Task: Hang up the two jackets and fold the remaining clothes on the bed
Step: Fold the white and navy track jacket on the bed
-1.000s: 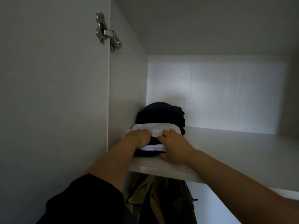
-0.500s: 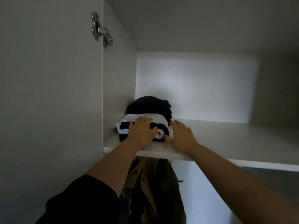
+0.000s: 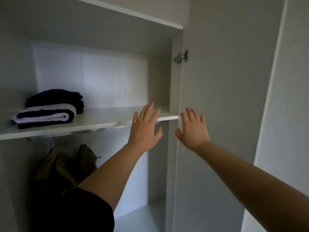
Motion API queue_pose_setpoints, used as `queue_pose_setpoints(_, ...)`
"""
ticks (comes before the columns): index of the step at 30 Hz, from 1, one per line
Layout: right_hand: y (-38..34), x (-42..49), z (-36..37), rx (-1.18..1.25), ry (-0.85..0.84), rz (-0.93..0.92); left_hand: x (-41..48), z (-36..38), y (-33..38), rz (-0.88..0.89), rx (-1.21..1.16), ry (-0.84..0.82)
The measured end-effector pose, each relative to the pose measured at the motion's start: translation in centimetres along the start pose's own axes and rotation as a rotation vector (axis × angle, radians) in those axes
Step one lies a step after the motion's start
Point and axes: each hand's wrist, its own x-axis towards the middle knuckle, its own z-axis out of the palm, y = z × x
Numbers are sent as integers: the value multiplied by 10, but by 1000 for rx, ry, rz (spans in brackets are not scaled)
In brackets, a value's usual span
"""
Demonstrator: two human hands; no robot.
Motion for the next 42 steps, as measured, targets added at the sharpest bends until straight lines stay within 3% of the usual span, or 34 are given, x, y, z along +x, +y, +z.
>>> queue_pose_setpoints(12,266,-296,-146,-420,-77,459,-72,48,390,361,-248,-132)
queue_pose_setpoints(17,345,-394,-196,-532,-106,631,-100,54,527,334,-450,-194)
queue_pose_setpoints(26,491,-525,-239,-608,-148,806,-137,102,743,498,-653,-263)
queue_pose_setpoints(33,615,-630,-318,-728,-233,899,-151,117,931,671,-746,-315)
queue_pose_setpoints(42,735,-724,-337,-714,-284,893,-209,129,1086,743,-750,-355)
